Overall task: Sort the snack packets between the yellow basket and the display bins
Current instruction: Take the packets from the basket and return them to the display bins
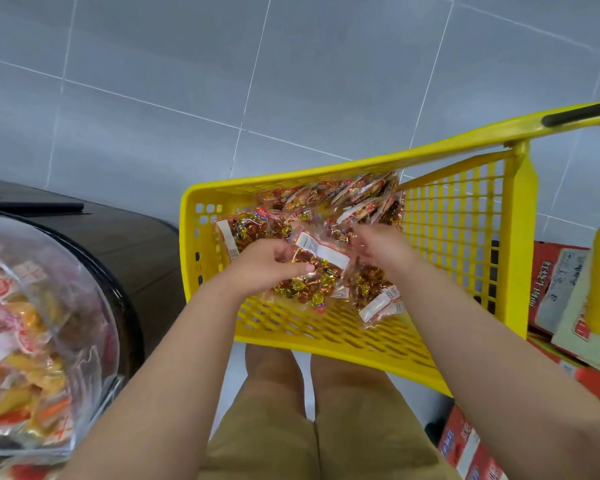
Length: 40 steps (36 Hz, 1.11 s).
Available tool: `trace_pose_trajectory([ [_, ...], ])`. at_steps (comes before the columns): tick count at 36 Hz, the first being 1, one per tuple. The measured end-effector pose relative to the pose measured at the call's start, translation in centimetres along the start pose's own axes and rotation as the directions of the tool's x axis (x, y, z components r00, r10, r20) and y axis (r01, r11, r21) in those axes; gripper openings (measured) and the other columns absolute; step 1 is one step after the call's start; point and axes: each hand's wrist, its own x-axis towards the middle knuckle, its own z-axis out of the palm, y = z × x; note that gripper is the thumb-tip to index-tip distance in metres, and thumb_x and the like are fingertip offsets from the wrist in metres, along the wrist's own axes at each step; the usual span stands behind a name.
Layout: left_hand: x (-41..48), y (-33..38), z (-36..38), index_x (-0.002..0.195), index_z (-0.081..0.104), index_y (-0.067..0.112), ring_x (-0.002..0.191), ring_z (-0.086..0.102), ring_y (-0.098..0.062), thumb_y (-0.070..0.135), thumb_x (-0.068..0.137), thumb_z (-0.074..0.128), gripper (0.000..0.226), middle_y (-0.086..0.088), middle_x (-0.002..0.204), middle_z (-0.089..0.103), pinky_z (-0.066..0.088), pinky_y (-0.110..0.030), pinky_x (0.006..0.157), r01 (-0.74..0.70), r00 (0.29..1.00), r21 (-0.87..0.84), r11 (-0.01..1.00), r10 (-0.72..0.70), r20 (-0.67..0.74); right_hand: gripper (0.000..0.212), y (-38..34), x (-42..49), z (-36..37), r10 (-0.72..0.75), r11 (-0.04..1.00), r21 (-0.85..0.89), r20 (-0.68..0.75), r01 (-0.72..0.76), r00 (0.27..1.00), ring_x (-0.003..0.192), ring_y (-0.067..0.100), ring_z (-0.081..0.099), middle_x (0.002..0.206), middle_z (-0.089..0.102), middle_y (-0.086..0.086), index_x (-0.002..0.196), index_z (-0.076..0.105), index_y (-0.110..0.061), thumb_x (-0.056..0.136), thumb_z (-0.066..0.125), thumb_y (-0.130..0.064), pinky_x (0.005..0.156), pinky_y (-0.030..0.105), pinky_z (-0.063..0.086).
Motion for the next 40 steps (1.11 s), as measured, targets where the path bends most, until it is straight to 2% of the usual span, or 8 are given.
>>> trace_pose_trajectory([
  [7,0.0,-2.7,0.6,0.129,0.052,0.029,0.110,0.057,-0.016,0.035,0.088,0.067,0.044,0.006,0.118,0.062,0.048,-0.037,0.087,0.085,0.987,-0.221,0.972,-0.112,-0.113,0.057,-2.1,4.8,2.3,0.196,0.975,0.120,-0.086,-0.185,0.977,0.084,0.018,0.062,0.104,0.061,0.007,0.127,0.049,-0.010,0.085,0.062,-0.045,0.071,0.031,0.054],
  [12,-0.4,-3.2,0.6,0.105,0.057,0.042,0.112,0.056,-0.013,0.022,0.090,0.066,0.026,0.015,0.109,0.063,0.044,-0.026,0.085,0.050,0.970,-0.406,0.913,-0.142,-0.199,0.040,-0.7,5.7,1.8,0.090,0.988,0.129,-0.071,-0.080,0.993,0.068,0.014,0.055,0.122,0.058,0.017,0.129,0.047,0.000,0.091,0.051,-0.011,0.054,0.023,0.048],
  [16,-0.3,-3.2,0.3,0.095,0.060,0.039,0.112,0.059,-0.020,0.020,0.091,0.064,0.020,0.008,0.109,0.066,0.045,-0.037,0.092,0.077,0.946,-0.454,0.888,-0.209,-0.248,0.031,0.9,3.5,1.1,0.047,0.999,-0.007,-0.141,-0.049,0.989,0.079,0.022,0.059,0.092,0.059,0.010,0.114,0.059,0.001,0.085,0.056,-0.010,0.075,0.035,0.056],
  [19,0.0,-2.5,0.6,0.108,0.056,0.035,0.117,0.056,-0.025,0.020,0.093,0.061,0.022,0.001,0.120,0.063,0.044,-0.046,0.099,0.122,0.936,-0.528,0.840,-0.275,-0.221,0.008,2.5,-0.9,1.1,-0.169,0.966,-0.230,-0.201,0.122,0.965,0.075,0.026,0.061,0.072,0.060,0.001,0.085,0.061,-0.011,0.083,0.057,-0.017,0.058,0.032,0.048],
  [25,0.3,0.4,2.3,0.127,0.056,0.018,0.098,0.067,-0.023,0.013,0.097,0.051,0.030,-0.005,0.107,0.071,0.054,-0.046,0.085,0.150,0.955,-0.791,0.593,-0.294,-0.039,0.044,4.7,-6.8,2.2,-0.716,0.523,-0.702,-0.054,0.484,0.696,0.086,0.025,0.055,0.093,0.058,0.005,0.134,0.049,-0.026,0.091,0.055,-0.024,0.066,0.035,0.046],
  [29,0.1,1.3,2.5,0.117,0.067,0.018,0.098,0.069,-0.027,0.052,0.098,0.037,0.049,-0.009,0.106,0.072,0.057,-0.043,0.078,0.195,0.974,-0.871,0.451,-0.196,0.116,0.055,5.6,-7.8,3.7,-0.861,0.287,-0.798,0.026,0.529,0.507,0.083,0.038,0.058,0.094,0.060,0.020,0.123,0.064,-0.022,0.072,0.077,-0.005,0.064,0.041,0.052],
  [34,0.4,0.8,2.2,0.126,0.058,0.015,0.093,0.070,-0.023,0.041,0.066,0.074,0.067,-0.009,0.107,0.072,0.057,-0.037,0.071,0.262,0.962,-0.744,0.614,-0.233,0.146,0.062,6.9,-6.5,4.3,-0.898,0.142,-0.743,0.182,0.654,0.401,0.089,0.041,0.059,0.101,0.061,0.022,0.120,0.066,-0.021,0.064,0.078,0.002,0.071,0.043,0.054],
  [40,1.5,-1.2,2.6,0.109,0.058,0.031,0.089,0.072,-0.030,0.017,0.079,0.075,0.037,-0.006,0.096,0.075,0.056,-0.050,0.083,0.211,0.932,-0.758,0.618,-0.360,-0.034,0.044,6.0,-3.5,2.1,-0.793,0.481,-0.478,0.119,0.734,0.597,0.117,0.029,0.047,0.124,0.053,0.014,0.129,0.056,-0.013,0.085,0.053,-0.007,0.100,0.036,0.039],
])
